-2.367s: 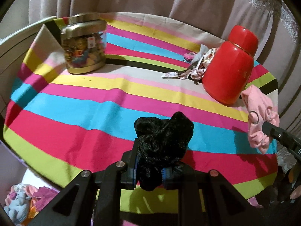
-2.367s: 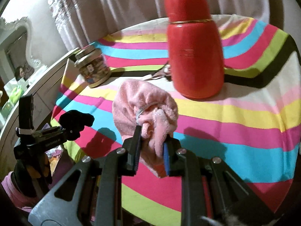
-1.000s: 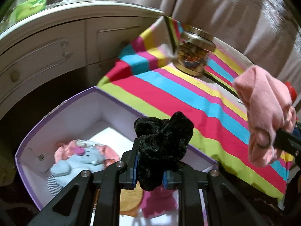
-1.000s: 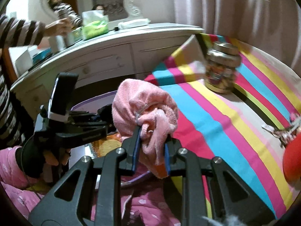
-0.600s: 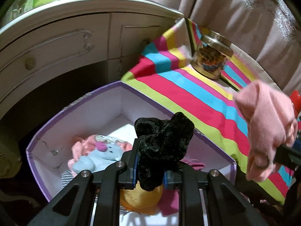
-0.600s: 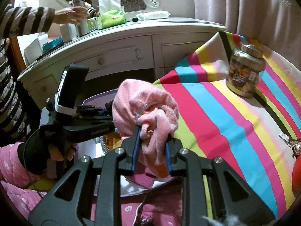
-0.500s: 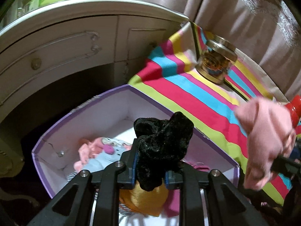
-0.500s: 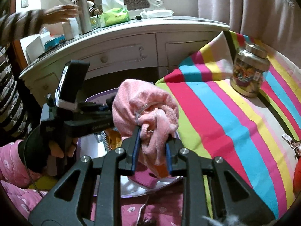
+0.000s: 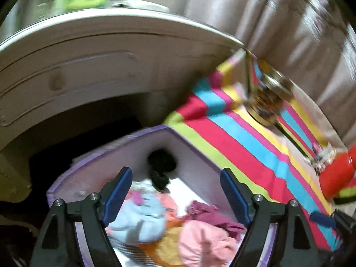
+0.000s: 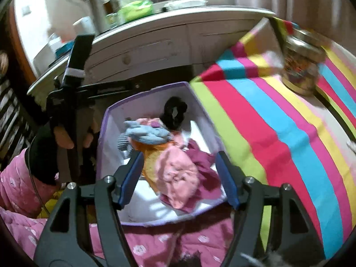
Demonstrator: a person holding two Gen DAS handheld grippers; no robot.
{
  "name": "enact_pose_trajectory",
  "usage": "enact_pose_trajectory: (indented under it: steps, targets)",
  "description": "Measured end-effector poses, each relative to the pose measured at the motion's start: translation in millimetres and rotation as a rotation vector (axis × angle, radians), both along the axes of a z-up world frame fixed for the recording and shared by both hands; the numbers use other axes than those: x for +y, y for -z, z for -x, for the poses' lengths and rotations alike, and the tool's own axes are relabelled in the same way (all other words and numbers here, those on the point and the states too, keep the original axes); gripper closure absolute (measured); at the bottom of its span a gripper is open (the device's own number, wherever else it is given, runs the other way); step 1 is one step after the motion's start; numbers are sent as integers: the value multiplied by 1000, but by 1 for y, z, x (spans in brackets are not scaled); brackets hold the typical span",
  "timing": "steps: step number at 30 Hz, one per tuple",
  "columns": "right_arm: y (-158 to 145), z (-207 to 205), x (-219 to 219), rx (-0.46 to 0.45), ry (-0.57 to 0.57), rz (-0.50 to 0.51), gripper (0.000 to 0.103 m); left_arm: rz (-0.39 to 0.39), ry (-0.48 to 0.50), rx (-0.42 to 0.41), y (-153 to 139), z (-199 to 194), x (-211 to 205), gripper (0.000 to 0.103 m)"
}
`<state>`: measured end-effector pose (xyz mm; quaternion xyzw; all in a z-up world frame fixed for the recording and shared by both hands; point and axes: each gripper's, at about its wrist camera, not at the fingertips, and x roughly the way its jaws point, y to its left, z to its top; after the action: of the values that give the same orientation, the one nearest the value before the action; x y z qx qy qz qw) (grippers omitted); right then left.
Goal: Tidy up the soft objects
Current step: 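Release the scrunchie and pink pouch into the white box, then grasp the white herringbone mitten with the left tool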
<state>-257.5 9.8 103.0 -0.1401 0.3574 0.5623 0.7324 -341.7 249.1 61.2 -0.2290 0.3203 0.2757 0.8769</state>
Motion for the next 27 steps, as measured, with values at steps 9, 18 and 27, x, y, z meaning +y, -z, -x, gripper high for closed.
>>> enact_pose_trajectory:
  steps: [9,18,27]
  targets:
    - [21,-82,-147,27,477,-40,33,3,471,78,22,-167,-136,21]
    - [27,-132,-307,-85,1000,-18,33,90,808,81,40,-333,-253,21]
    - [-16,-194,-377,-228,1223,-92,33,289,904,-25,19,-453,-280,21]
